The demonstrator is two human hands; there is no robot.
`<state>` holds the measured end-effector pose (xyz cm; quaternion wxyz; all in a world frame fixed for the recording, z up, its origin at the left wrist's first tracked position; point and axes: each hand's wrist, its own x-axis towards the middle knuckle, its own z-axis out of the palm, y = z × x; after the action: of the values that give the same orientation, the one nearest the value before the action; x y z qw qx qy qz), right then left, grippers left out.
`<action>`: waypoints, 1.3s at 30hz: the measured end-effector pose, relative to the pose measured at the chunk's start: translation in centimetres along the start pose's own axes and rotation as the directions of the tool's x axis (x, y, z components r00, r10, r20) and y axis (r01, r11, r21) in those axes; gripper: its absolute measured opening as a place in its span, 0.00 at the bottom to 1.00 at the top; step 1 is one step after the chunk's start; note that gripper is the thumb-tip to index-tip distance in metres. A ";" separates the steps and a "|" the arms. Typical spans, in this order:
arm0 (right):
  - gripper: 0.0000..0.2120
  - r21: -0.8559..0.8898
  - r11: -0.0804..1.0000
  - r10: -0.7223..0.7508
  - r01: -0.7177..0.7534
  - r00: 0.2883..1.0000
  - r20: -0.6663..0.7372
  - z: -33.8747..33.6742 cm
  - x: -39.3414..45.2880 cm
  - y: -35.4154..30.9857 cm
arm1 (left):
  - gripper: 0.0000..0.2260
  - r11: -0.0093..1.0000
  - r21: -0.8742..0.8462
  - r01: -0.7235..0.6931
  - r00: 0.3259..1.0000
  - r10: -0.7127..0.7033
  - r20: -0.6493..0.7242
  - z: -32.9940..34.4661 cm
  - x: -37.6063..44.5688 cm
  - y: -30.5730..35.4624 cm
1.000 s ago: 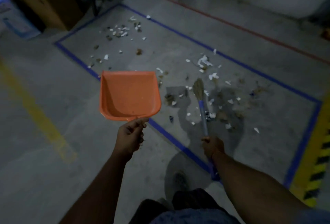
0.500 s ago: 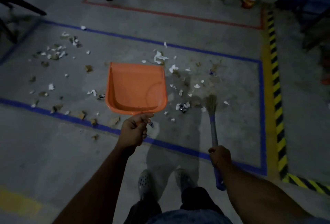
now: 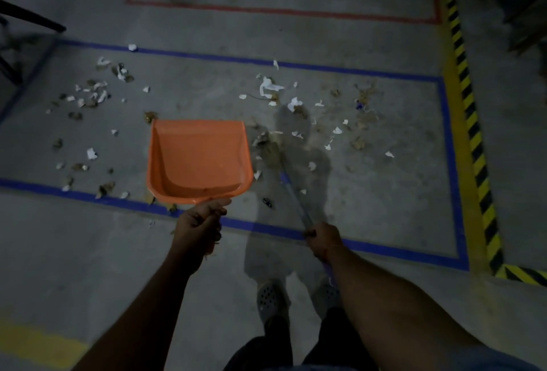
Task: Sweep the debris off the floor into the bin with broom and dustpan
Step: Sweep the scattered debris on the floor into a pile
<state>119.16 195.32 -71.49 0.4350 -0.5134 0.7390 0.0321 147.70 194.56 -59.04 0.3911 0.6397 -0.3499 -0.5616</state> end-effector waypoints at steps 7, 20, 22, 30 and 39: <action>0.12 0.133 0.990 0.078 -0.055 0.983 -0.169 -1.1 -1.9 3.7 | 0.11 0.998 0.014 -0.068 0.996 0.067 0.064 0.2 1.0 1.3; 0.12 0.116 0.922 0.386 -0.369 0.897 -0.215 -2.5 -2.9 9.2 | 0.11 0.988 0.048 -0.149 0.966 0.135 0.221 2.5 1.0 1.8; 0.15 0.049 0.932 0.362 -0.360 0.910 -0.203 -1.9 -2.5 8.8 | 0.08 0.988 0.046 -0.150 0.966 0.137 0.218 2.6 0.9 1.9; 0.12 0.007 0.994 0.107 -0.106 0.993 -0.046 1.6 -1.1 5.0 | 0.12 0.994 0.030 -0.101 0.979 0.094 0.180 2.1 1.1 1.6; 0.11 0.090 0.988 0.134 -0.123 0.983 -0.127 4.2 -5.6 5.9 | 0.10 0.997 -0.005 -0.082 0.989 0.082 0.124 1.1 1.0 1.5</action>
<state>117.60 204.20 -72.66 0.4025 -0.4473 0.7987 -0.0044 146.71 192.90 -58.26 0.3915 0.5887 -0.3994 -0.5836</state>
